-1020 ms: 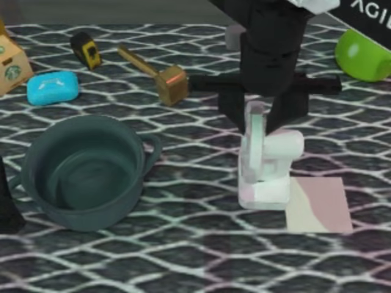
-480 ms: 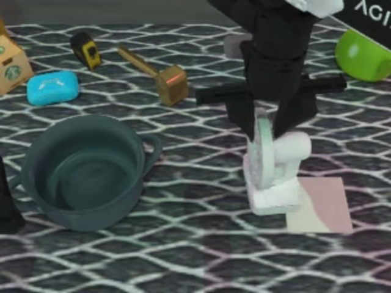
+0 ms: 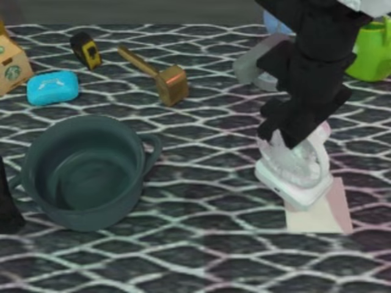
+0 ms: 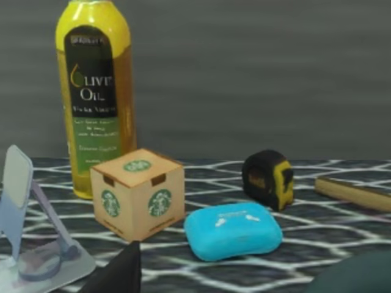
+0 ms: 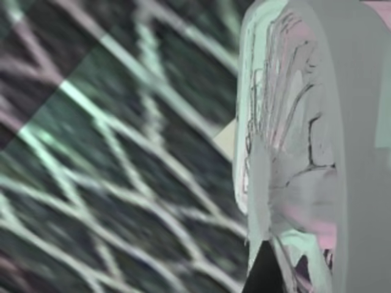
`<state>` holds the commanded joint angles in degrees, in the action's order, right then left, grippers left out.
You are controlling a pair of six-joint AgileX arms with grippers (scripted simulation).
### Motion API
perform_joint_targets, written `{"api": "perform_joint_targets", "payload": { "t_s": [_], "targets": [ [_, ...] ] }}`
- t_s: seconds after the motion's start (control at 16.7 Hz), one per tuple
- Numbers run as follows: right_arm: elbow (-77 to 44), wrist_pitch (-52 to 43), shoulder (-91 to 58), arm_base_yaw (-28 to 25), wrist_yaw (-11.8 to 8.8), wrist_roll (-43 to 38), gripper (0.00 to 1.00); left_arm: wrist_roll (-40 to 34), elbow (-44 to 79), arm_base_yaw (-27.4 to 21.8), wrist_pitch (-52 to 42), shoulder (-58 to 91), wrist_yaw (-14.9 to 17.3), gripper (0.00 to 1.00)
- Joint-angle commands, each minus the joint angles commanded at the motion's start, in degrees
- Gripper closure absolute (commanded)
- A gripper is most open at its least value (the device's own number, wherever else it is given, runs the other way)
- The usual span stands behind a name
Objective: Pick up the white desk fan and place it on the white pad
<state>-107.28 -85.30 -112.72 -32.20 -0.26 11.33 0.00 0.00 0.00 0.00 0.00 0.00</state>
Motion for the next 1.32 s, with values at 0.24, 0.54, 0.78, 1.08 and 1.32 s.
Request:
{"api": "perform_joint_targets", "payload": {
  "t_s": [0.24, 0.54, 0.78, 1.08, 1.32],
  "targets": [
    [6.93, 2.55, 5.61, 2.73, -0.25, 25.76, 1.00, 0.00, 0.00, 0.00, 0.00, 0.00, 0.00, 0.00],
    [14.98, 4.91, 11.15, 5.61, -0.44, 47.62, 1.00, 0.00, 0.00, 0.00, 0.00, 0.00, 0.00, 0.00],
    [18.20, 5.65, 13.07, 6.68, -0.47, 54.17, 1.00, 0.00, 0.00, 0.00, 0.00, 0.00, 0.00, 0.00],
    [18.10, 5.57, 12.87, 6.40, -0.47, 54.14, 1.00, 0.00, 0.00, 0.00, 0.00, 0.00, 0.00, 0.00],
    [21.84, 9.82, 12.77, 6.64, -0.44, 54.17, 1.00, 0.00, 0.00, 0.00, 0.00, 0.00, 0.00, 0.00]
  ]
}}
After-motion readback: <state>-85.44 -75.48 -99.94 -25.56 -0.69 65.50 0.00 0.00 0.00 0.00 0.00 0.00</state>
